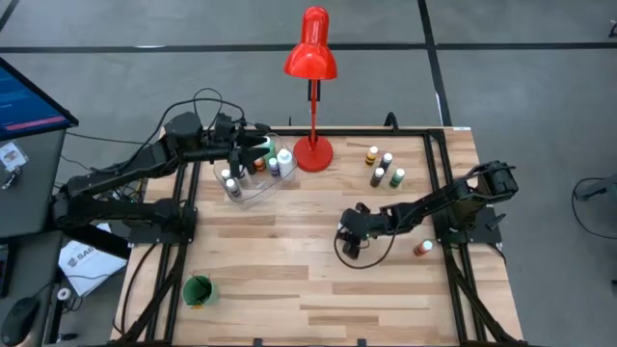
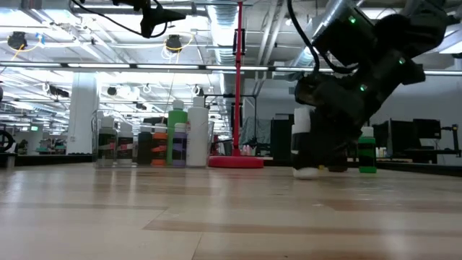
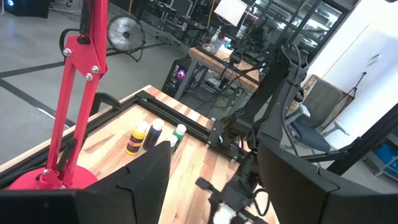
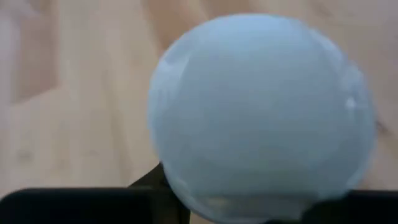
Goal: Pick & Place Paint Supplies
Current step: Put the white paint bottle into the transparent bin
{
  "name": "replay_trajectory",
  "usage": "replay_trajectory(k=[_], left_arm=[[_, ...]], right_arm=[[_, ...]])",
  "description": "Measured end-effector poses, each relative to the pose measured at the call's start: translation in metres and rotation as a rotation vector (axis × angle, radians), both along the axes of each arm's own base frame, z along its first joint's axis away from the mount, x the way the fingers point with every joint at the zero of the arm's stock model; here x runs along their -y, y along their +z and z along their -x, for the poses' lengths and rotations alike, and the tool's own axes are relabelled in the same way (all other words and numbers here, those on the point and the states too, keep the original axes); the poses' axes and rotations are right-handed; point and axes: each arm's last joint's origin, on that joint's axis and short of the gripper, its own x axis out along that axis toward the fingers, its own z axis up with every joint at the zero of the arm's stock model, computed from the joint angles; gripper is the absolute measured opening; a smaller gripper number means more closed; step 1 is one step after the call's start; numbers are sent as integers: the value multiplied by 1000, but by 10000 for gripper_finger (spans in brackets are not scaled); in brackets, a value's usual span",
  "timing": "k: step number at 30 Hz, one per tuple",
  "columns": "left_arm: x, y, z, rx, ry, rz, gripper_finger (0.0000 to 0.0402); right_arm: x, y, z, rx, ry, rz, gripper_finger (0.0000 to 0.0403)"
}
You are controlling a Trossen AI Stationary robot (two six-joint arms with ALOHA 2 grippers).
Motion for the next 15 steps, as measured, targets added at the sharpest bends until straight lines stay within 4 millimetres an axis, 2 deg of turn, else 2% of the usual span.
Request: replay_trajectory(k=[7, 12, 15], left_arm=[[5, -5, -9, -25, -44, 6, 231], [10, -18, -27, -81, -170, 65, 231], [13, -28, -40, -119, -213, 113, 231]], right_arm=[[-7, 26, -25, 76, 149, -126, 122], [9, 48, -42, 37, 293, -169, 115], [22, 65, -52, 29, 311, -136, 114]])
